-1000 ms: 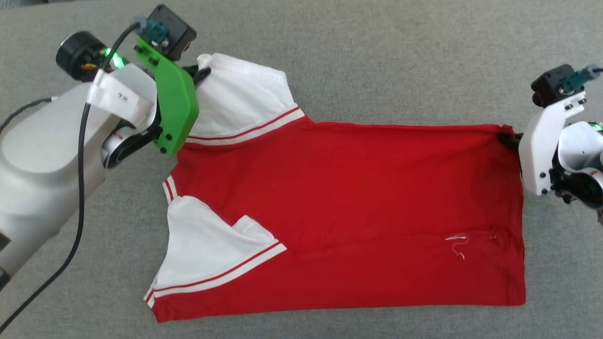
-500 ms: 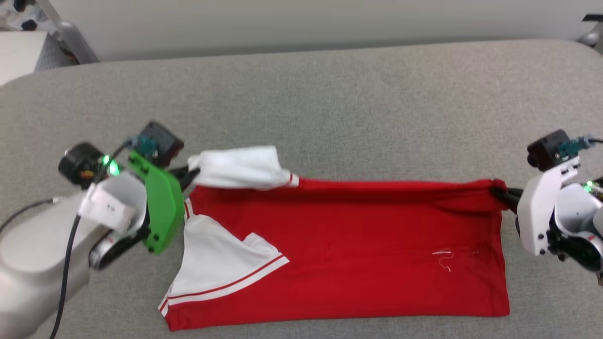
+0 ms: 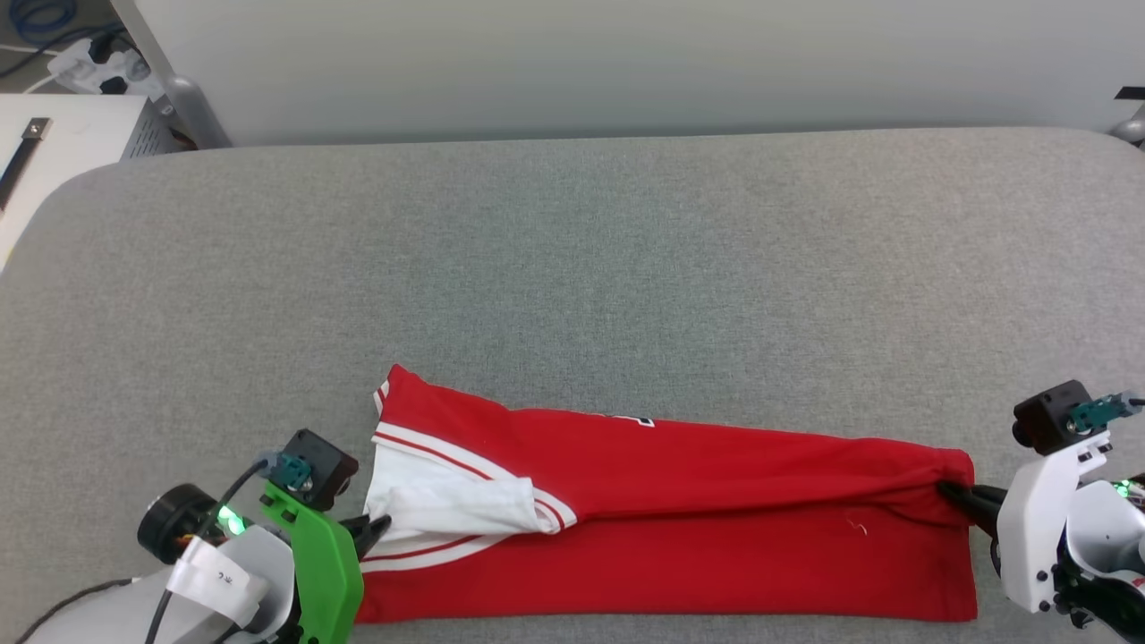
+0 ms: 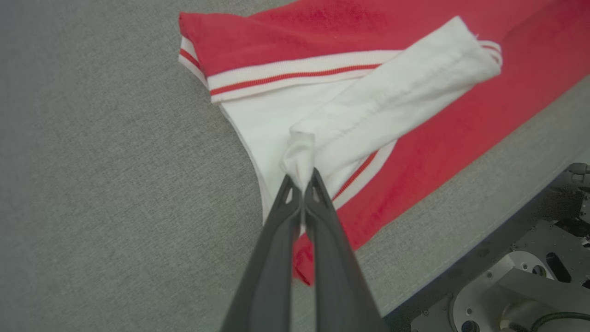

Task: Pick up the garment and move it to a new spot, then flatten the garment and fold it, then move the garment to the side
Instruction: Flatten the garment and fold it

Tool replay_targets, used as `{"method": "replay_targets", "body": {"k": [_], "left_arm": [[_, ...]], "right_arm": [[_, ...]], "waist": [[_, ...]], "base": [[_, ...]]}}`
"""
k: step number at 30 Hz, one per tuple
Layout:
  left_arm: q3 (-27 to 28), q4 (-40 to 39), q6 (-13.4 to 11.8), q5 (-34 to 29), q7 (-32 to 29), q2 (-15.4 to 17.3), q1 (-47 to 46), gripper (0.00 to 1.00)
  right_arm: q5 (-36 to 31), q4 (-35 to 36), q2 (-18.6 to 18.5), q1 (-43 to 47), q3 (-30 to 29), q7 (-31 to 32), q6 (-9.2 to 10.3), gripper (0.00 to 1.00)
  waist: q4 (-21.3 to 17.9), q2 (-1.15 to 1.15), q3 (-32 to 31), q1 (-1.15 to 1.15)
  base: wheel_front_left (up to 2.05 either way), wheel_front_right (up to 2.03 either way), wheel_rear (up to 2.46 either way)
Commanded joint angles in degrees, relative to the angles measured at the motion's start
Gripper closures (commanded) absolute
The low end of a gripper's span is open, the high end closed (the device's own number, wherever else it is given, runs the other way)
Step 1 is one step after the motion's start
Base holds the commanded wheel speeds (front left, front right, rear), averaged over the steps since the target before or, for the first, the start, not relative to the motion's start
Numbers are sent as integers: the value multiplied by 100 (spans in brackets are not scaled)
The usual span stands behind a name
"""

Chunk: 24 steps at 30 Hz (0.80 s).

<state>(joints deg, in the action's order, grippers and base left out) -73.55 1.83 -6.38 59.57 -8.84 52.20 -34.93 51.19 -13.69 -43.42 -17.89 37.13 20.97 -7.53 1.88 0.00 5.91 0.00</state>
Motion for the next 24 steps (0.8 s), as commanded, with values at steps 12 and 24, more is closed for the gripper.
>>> {"method": "replay_targets", "body": {"k": [12,24], "left_arm": [[31,973,109,164,226,-624,370,100],[425,671,-759,-180,1453,-511,619,0]], "right_arm": [[-298,-186,497,356,-222,209,4,82],[-251,679,336,752,-1045,-145,4,0]], "waist": [[-91,0,390,0],[-134,0,1,0]], "base": [[0,0,0],[0,0,0]]}}
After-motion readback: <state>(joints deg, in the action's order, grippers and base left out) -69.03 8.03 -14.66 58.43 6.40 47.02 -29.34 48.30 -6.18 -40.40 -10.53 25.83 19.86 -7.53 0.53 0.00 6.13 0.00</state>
